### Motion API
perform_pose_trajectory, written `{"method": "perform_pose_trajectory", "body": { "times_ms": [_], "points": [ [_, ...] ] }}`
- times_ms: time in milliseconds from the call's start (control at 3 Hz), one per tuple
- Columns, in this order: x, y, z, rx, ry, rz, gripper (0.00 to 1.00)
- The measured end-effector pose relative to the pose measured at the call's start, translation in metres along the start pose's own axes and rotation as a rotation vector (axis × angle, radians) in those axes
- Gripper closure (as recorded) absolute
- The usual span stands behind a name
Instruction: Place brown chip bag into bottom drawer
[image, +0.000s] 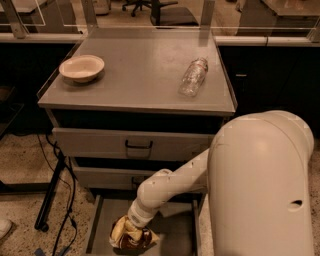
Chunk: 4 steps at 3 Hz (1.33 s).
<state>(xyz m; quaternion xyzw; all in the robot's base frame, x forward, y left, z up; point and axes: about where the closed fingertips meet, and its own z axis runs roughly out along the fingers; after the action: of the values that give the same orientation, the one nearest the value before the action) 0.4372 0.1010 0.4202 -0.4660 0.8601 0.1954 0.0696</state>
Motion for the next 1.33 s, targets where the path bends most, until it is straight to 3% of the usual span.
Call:
{"method": "perform_pose_trajectory", "body": {
  "times_ms": [333, 667, 1333],
  "points": [
    [0.000, -0.010, 0.012, -0.001, -0.009, 0.001, 1.00],
    [0.004, -0.037, 0.035, 0.010, -0.031, 0.014, 1.00],
    [0.008, -0.045, 0.039, 0.019, -0.039, 0.050, 1.00]
  ]
}}
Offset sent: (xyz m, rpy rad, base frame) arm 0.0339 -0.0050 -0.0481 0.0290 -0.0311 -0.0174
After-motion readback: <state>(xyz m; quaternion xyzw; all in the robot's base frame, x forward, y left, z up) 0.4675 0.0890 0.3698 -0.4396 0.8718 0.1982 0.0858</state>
